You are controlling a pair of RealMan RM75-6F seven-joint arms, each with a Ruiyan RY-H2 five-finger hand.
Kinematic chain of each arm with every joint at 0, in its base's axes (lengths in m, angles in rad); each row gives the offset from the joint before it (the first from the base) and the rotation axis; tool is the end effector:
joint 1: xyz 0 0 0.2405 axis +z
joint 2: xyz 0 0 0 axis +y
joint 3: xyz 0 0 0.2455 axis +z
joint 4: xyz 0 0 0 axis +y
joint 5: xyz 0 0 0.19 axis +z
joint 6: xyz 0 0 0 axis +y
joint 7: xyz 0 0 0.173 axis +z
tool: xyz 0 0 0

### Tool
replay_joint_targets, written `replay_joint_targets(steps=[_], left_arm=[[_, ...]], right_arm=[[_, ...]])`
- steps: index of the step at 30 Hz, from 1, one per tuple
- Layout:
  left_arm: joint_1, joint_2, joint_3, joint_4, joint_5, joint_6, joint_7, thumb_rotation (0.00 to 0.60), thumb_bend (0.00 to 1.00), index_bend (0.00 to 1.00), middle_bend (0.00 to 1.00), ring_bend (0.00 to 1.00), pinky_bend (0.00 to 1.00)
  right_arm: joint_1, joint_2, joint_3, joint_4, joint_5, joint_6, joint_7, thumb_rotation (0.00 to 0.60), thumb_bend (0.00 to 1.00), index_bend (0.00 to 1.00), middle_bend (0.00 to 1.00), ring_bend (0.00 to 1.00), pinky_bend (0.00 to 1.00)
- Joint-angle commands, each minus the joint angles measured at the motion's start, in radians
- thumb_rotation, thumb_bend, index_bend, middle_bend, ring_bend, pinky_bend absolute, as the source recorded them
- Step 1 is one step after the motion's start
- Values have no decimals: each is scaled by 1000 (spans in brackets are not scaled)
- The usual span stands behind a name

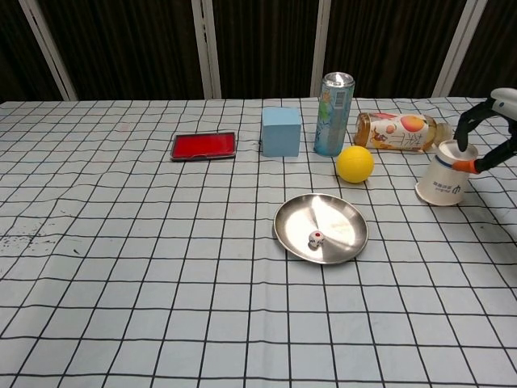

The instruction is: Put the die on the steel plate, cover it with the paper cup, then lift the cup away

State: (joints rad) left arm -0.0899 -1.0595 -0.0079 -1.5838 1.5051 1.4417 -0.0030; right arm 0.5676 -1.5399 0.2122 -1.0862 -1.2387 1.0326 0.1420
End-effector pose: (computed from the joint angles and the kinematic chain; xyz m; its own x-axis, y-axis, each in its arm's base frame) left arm -0.3080 0.2013 0.1807 0.4733 0.0782 0.8774 0.8805 -0.0132 -0.4738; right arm -0.2582 -0.3834 0.0641 0.2626 -0.1126 0.9583 -0.9636 -0.0814 0.2545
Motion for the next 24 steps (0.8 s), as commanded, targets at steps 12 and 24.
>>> replay_joint_targets(steps=[12,24], left_arm=[[1,-3,3,-4,5,2,9,600,293,150,0,0,23],[4,5,4,1,11,10,-17,600,294,150,0,0,24]], right_arm=[[-4,102,1,-104,64,-126,-19,600,86,143,161,60,0],[-182,331,45,-487,-10,165,105,600,84,1,82,27,0]])
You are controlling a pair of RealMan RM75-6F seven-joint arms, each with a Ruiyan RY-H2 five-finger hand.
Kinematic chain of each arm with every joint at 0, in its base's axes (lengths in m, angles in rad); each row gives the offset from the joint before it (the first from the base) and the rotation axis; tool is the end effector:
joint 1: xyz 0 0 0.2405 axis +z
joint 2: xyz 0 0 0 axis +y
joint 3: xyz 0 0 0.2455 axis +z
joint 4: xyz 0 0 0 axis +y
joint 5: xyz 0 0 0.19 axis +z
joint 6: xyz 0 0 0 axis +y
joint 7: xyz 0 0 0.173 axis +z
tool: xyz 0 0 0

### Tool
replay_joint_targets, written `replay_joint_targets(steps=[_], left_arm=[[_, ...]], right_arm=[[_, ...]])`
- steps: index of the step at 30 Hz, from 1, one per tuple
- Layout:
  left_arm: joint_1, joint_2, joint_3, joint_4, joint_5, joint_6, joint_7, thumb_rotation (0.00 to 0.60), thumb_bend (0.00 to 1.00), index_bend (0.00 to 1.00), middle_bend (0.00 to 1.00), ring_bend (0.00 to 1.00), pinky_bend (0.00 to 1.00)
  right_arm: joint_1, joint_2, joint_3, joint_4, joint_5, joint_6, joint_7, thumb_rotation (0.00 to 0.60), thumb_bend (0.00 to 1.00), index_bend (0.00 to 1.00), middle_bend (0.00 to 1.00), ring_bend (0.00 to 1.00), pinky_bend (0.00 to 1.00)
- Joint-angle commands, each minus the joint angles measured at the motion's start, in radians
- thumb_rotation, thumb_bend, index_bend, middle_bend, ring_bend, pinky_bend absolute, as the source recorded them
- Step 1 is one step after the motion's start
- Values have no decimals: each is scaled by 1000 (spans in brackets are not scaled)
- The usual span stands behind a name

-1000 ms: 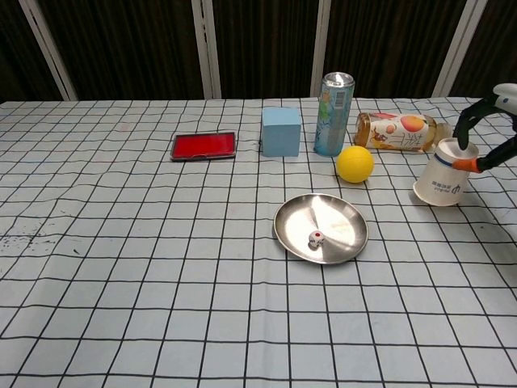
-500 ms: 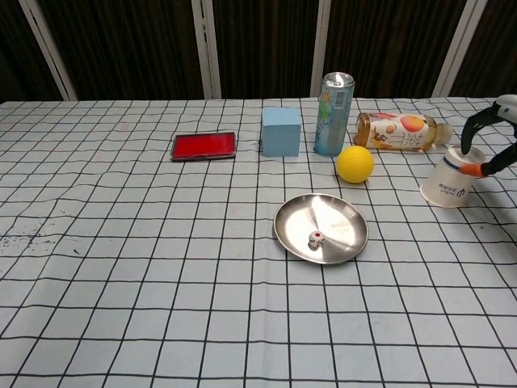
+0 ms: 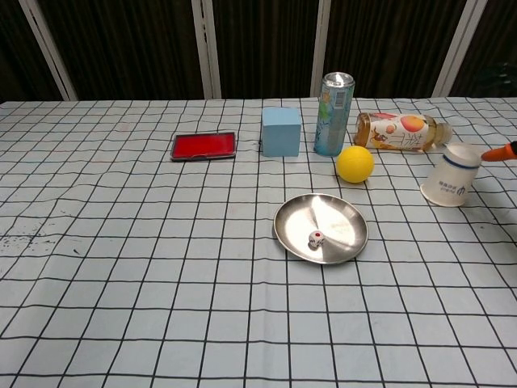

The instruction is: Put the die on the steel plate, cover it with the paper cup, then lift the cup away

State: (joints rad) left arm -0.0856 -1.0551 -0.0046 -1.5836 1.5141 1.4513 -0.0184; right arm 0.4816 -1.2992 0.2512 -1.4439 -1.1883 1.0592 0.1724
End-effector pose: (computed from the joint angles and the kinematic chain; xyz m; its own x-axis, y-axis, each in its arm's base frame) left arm -0.3073 0.1995 0.1824 0.4647 0.0739 0.8824 0.8852 -0.0170 -0.4648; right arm -0.2465 -0.3562 0.1166 0.1033 -0.1140 0.9881 -0.9942 -0.0429 0.0990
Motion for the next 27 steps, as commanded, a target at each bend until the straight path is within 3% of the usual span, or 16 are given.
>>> replay_joint_targets(steps=[1,8,13,16,23,27], left_arm=[[0,1,2,0,5,0,-3,600,293,150,0,0,24],[8,6,7,0,21,18,-18,600,293,150,0,0,24],[12,9,7,2,22,26,-34,600,293,150,0,0,24],[15,11,4,4,23,35,-45,600,294,150,0,0,24],[23,18,4,13,31,54,-75,600,293,150,0,0,24],[30,25,4,22,34,66,-105,600,294,150,0,0,24]], right_arm=[[-120,110,-1,-156,-75,169,87,600,84,6,82,30,0],[-289,179,-96,-235,-138,363,24,600,84,83,87,61,0],[-377,145,-180,-163,-213,497,-185,600,84,147,125,73,0],[-394,131,-205,-134,-251,517,-207,600,84,183,126,73,0],[-432,145,-216,-144,-284,578,-366,600,82,202,126,70,0],[-446,156,-212,-156,-288,594,-384,600,81,204,125,70,0]])
